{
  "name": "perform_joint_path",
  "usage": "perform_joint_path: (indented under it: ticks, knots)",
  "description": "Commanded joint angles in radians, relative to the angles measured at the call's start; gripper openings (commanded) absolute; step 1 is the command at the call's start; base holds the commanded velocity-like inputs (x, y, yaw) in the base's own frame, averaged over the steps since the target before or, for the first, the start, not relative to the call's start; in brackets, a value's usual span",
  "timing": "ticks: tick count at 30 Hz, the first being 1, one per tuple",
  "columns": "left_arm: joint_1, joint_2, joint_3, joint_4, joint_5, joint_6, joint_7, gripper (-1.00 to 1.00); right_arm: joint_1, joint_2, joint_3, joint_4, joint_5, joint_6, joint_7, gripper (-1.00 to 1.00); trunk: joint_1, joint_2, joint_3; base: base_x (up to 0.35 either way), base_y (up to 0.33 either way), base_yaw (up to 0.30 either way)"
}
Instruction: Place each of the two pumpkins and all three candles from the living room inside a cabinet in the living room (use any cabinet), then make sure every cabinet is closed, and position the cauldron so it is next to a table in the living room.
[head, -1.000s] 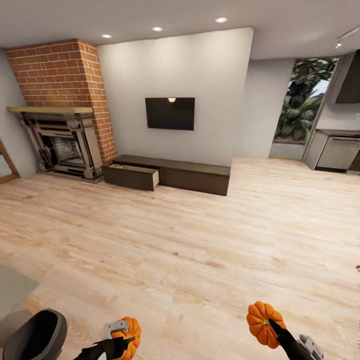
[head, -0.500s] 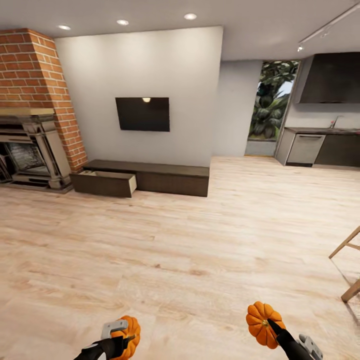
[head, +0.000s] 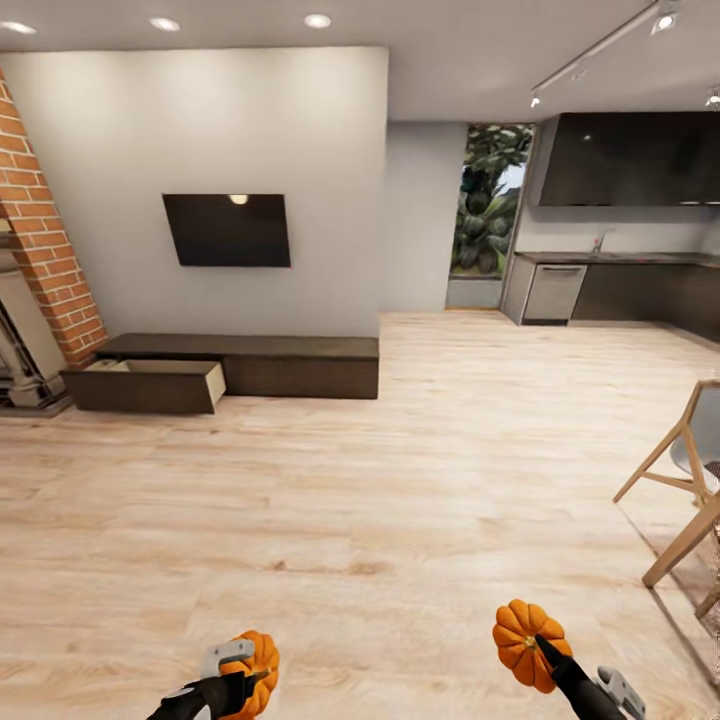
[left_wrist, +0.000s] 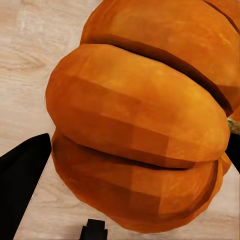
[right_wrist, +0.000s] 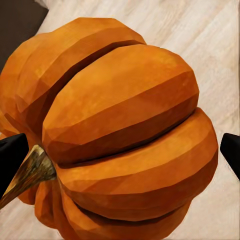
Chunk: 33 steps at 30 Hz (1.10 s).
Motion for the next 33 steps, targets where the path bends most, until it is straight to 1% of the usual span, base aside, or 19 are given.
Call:
perform_joint_path:
  ticks: [1,6,13,23,33]
  knots:
    - [0.000,0.003,-0.009,-0.004,0.008,0.005,0.012,-1.00,-0.001,0.001,0.003,0.000,-0.007,-0.006,0.003,-1.00,0.001,-0.001,-0.001,0.329,0.122,-0.279]
    - [0.000,0.007,-0.008,-0.004,0.009,0.004,0.012,-1.00,-0.001,0.004,0.003,0.000,-0.007,-0.008,0.002,-1.00,0.001,-0.001,-0.001,0.329,0.129,-0.279]
    - [0.000,0.007,-0.008,0.019,0.004,0.004,0.011,-1.00,-0.002,0.004,0.002,0.000,-0.007,-0.006,0.002,-1.00,0.001,-0.001,-0.001,0.329,0.121,-0.279]
    - [0.000,0.006,-0.008,0.020,0.003,0.004,0.010,-1.00,-0.002,0.005,0.002,0.000,-0.008,-0.008,0.001,-1.00,0.001,-0.001,-0.001,0.329,0.088,-0.278]
    - [0.000,0.006,-0.009,0.020,0.003,0.004,0.010,-1.00,-0.002,0.005,0.003,0.000,-0.007,-0.009,0.000,-1.00,0.001,-0.001,-0.001,0.302,0.141,-0.229]
